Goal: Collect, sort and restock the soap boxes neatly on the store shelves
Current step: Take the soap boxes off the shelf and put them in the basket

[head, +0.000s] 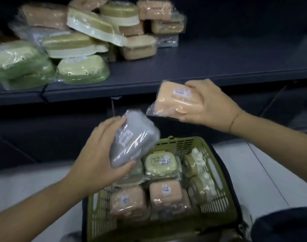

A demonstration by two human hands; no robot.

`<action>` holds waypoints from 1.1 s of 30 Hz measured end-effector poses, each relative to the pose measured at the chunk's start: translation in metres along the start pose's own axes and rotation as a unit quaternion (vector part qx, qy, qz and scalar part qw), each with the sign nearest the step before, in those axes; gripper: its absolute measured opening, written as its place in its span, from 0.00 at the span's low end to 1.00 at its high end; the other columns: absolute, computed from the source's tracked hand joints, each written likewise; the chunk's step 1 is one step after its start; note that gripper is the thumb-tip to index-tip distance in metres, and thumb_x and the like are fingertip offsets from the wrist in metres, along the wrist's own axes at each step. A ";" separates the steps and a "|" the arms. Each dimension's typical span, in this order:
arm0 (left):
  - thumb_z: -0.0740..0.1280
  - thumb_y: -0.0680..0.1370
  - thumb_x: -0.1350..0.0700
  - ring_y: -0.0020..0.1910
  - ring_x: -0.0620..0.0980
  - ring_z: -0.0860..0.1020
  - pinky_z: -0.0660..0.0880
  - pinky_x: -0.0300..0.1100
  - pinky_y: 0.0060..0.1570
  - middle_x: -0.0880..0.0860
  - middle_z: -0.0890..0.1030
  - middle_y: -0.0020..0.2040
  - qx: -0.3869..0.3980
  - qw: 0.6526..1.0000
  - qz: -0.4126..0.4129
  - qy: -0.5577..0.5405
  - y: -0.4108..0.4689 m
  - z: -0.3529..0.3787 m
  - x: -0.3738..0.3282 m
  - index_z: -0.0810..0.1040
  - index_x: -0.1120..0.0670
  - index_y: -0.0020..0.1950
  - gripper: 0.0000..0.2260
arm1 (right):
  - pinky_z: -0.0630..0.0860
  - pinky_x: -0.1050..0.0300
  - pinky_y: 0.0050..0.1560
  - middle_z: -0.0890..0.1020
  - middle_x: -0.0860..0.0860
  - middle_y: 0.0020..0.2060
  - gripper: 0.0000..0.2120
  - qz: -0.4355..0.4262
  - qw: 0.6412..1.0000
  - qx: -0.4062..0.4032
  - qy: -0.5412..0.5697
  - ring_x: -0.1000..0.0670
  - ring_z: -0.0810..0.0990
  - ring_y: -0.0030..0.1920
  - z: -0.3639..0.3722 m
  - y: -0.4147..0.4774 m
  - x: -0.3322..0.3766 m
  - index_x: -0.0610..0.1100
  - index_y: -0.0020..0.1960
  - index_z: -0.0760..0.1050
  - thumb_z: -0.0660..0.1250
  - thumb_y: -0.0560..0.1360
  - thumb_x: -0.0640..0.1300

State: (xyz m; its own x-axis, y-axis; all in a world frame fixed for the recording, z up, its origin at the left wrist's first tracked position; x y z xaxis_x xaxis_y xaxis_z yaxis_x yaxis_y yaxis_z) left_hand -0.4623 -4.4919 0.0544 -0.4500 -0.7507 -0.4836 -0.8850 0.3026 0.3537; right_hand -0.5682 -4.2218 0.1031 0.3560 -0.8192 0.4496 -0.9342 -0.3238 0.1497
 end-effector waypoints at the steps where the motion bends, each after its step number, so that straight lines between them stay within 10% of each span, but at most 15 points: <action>1: 0.68 0.69 0.37 0.70 0.42 0.63 0.61 0.37 0.68 0.47 0.64 0.72 0.039 0.999 -0.009 -0.005 -0.024 0.014 0.009 0.59 0.49 0.77 0.40 | 0.66 0.57 0.62 0.66 0.54 0.61 0.45 0.002 1.000 0.022 0.003 0.53 0.66 0.61 0.018 -0.022 0.001 0.54 0.73 0.61 0.77 0.61 0.63; 8: 0.59 0.77 0.35 0.77 0.47 0.49 0.48 0.48 0.76 0.46 0.49 0.79 0.344 0.929 0.031 0.133 -0.115 0.124 0.066 0.40 0.41 0.79 0.38 | 0.69 0.52 0.64 0.62 0.54 0.68 0.44 0.043 0.941 0.326 -0.081 0.50 0.68 0.62 0.186 -0.133 -0.030 0.60 0.75 0.51 0.70 0.67 0.64; 13: 0.62 0.80 0.47 0.78 0.50 0.35 0.29 0.49 0.70 0.47 0.35 0.79 0.365 0.913 0.004 0.184 -0.119 0.148 0.085 0.38 0.39 0.78 0.37 | 0.63 0.47 0.70 0.54 0.54 0.74 0.45 0.078 0.958 0.254 -0.107 0.49 0.59 0.71 0.228 -0.136 -0.040 0.60 0.76 0.48 0.71 0.68 0.62; 16: 0.52 0.76 0.32 0.76 0.49 0.32 0.27 0.48 0.70 0.47 0.31 0.76 0.397 0.899 -0.004 0.186 -0.121 0.152 0.092 0.36 0.39 0.77 0.36 | 0.57 0.42 0.73 0.46 0.48 0.77 0.53 0.183 0.946 0.230 -0.138 0.40 0.54 0.76 0.245 -0.149 -0.045 0.57 0.78 0.40 0.71 0.66 0.66; 19: 0.41 0.71 0.29 0.77 0.49 0.34 0.30 0.44 0.70 0.46 0.31 0.75 0.406 0.897 -0.018 0.174 -0.123 0.157 0.094 0.36 0.38 0.76 0.36 | 0.62 0.43 0.72 0.45 0.44 0.77 0.61 0.239 0.936 0.249 -0.074 0.38 0.58 0.74 0.259 -0.159 -0.045 0.54 0.77 0.31 0.71 0.64 0.70; 28: 0.55 0.84 0.47 0.79 0.52 0.42 0.43 0.48 0.76 0.50 0.39 0.80 0.381 0.896 -0.034 0.226 -0.117 0.162 0.097 0.32 0.41 0.74 0.31 | 0.59 0.48 0.74 0.52 0.43 0.76 0.43 0.180 0.962 0.186 -0.088 0.44 0.57 0.75 0.274 -0.146 -0.030 0.49 0.79 0.38 0.56 0.76 0.68; 33: 0.54 0.81 0.41 0.78 0.53 0.57 0.55 0.49 0.75 0.51 0.52 0.80 0.370 0.904 -0.044 0.211 -0.089 0.145 0.074 0.50 0.46 0.80 0.30 | 0.64 0.40 0.70 0.61 0.40 0.74 0.46 0.183 0.955 0.150 -0.178 0.40 0.65 0.72 0.261 -0.139 -0.022 0.47 0.78 0.49 0.47 0.69 0.75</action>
State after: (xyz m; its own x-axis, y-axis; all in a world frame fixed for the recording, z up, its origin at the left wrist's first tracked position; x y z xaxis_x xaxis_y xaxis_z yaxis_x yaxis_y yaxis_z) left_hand -0.4345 -4.4892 -0.1295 -0.4260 -0.9012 -0.0799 -0.8230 0.4227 -0.3796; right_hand -0.4401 -4.2824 -0.1579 0.0428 -0.9953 0.0872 -0.9678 -0.0630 -0.2437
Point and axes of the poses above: each hand's wrist, its own y-axis towards the middle knuckle, its own z-axis out of the palm, x = y × z, the point moved 5 cm from there along y, towards the middle knuckle
